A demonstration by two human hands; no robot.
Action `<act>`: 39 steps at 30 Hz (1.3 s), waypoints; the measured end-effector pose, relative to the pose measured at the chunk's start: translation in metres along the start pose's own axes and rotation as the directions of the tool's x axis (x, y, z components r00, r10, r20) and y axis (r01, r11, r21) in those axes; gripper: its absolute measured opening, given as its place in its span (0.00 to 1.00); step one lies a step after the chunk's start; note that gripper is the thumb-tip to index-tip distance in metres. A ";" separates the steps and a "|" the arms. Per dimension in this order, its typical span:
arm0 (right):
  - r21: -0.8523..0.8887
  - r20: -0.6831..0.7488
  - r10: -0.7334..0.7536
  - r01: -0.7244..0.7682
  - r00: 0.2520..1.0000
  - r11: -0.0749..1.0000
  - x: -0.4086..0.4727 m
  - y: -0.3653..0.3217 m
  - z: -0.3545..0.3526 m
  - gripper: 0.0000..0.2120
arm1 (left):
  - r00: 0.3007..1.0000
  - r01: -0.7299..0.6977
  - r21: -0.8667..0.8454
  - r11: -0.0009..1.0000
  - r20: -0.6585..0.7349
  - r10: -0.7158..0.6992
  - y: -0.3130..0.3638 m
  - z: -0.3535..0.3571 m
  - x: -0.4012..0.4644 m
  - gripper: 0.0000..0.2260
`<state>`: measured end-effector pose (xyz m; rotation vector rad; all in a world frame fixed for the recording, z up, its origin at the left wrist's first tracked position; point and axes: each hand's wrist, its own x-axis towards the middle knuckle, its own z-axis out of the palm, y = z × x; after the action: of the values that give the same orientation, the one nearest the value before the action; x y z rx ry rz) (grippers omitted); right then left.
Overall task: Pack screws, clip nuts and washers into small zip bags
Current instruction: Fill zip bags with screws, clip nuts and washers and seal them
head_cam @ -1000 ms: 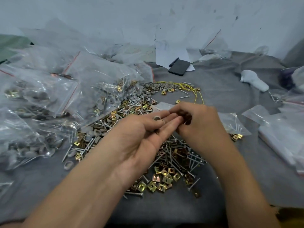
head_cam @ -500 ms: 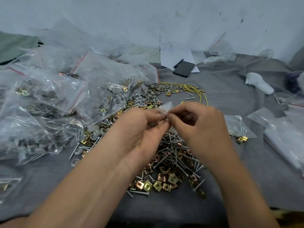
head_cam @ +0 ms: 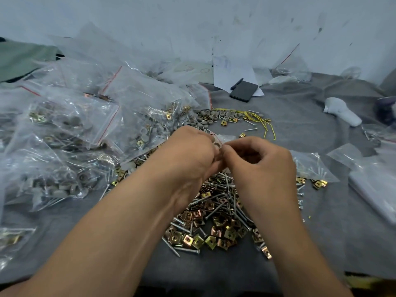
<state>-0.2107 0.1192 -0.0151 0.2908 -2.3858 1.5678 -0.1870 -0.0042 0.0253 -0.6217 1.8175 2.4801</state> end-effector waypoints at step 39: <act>0.611 0.307 0.269 -0.406 0.913 0.679 -0.012 -0.020 0.001 0.02 | 0.906 -0.216 0.965 0.152 0.140 0.400 0.043 -0.016 -0.007 0.10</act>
<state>-0.1932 0.1104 -0.0024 0.1313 -1.9705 2.6756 -0.1852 -0.0315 0.0628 -0.2945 3.2037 0.7435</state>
